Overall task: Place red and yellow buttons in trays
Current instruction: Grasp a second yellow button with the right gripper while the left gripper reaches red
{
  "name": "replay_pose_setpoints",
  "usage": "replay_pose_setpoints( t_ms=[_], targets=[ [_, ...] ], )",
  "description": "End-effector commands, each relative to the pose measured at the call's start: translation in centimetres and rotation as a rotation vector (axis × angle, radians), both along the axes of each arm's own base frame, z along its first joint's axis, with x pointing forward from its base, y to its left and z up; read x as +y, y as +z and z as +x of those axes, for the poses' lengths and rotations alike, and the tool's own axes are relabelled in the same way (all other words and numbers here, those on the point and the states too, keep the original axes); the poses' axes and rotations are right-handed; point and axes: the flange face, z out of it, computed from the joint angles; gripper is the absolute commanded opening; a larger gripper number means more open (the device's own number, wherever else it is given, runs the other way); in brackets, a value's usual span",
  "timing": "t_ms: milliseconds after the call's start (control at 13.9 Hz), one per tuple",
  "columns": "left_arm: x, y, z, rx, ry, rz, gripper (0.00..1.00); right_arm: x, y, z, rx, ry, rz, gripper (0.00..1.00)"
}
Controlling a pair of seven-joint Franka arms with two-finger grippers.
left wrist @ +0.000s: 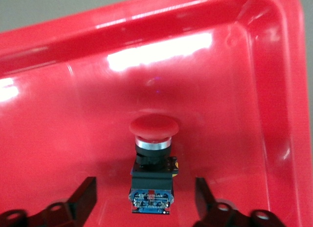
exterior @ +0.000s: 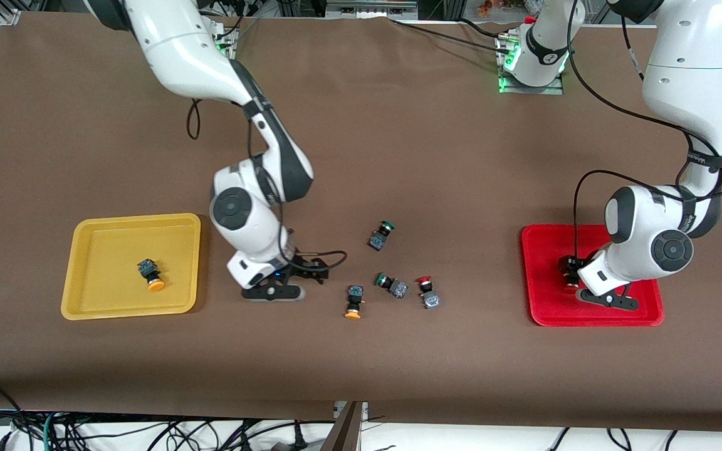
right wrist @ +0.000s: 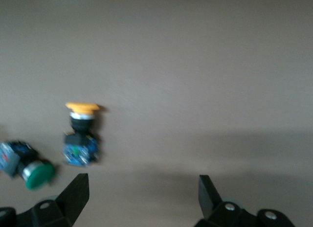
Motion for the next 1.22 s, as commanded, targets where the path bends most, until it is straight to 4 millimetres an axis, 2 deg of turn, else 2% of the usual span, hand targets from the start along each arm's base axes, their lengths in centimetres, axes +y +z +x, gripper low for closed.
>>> replay_pose_setpoints(
  t_ms=[0,144,216,288,431,503,575,719,791,935,1007,1150],
  targets=[
    [-2.6,4.2,0.4,0.015,-0.044,-0.015,1.0,3.7,-2.6,0.9,-0.092,-0.079,0.074,0.99],
    [-5.4,8.6,2.2,0.005,-0.04,-0.043,1.0,5.6,-5.1,0.2,-0.15,-0.093,0.11,0.99],
    [-7.4,10.3,3.2,-0.011,0.017,-0.092,1.0,6.6,-6.1,-0.4,-0.166,-0.096,0.124,0.99],
    [-9.4,10.4,4.0,-0.013,0.097,-0.146,1.0,7.5,-7.1,-1.0,-0.173,-0.103,0.132,0.99],
    [-15.1,10.3,4.9,-0.025,0.216,-0.177,1.0,7.7,-8.3,-1.4,-0.191,-0.103,0.138,0.95],
    [-18.0,10.5,5.1,-0.032,0.283,-0.176,1.0,7.7,-8.8,-1.4,-0.2,-0.098,0.139,0.81],
    [-21.2,10.1,5.0,-0.036,0.349,-0.172,1.0,7.5,-8.9,-1.4,-0.202,-0.09,0.133,0.62],
    [-27.3,8.2,4.8,-0.107,0.465,-0.193,1.0,6.7,-8.4,-0.7,-0.215,-0.056,0.109,0.15],
    [-29.4,7.0,4.6,-0.137,0.52,-0.212,1.0,6.5,-8.1,-0.5,-0.205,-0.051,0.101,0.0],
    [-32.8,4.6,3.4,-0.151,0.569,-0.219,1.0,5.4,-6.4,0.2,-0.157,-0.02,0.059,0.0],
    [-34.1,3.9,2.9,-0.163,0.548,-0.207,1.0,3.9,-4.7,1.2,-0.136,-0.003,0.042,0.0],
    [-34.9,1.9,2.1,-0.169,0.499,-0.161,1.0,-0.3,-1.5,3.1,-0.074,0.103,-0.022,0.0]
  ],
)
